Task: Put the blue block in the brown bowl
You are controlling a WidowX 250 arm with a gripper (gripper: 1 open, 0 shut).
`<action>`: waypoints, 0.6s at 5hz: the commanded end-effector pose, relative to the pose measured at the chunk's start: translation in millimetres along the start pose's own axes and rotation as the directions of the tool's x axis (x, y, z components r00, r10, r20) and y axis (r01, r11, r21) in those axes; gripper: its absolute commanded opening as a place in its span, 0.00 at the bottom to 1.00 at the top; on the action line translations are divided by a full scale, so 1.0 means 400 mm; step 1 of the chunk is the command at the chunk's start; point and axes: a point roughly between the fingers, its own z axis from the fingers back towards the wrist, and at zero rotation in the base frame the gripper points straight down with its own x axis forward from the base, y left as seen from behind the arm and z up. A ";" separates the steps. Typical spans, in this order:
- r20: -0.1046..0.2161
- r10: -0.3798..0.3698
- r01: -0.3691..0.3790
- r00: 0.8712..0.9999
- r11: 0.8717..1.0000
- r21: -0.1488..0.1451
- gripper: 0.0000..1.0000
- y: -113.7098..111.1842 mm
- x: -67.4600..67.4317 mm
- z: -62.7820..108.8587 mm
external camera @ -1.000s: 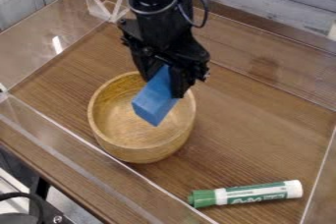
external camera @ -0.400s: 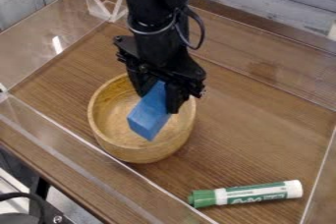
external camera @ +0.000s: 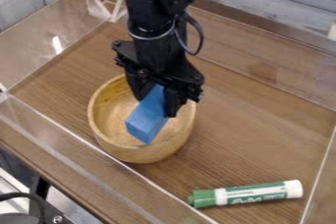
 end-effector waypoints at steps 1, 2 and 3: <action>0.022 -0.004 0.004 1.000 1.000 0.004 0.00 -0.002 0.011 0.010; 0.015 0.001 -0.001 1.000 1.000 0.006 0.00 0.000 0.009 0.007; 0.008 0.005 -0.006 1.000 1.000 0.008 0.00 0.001 0.006 0.005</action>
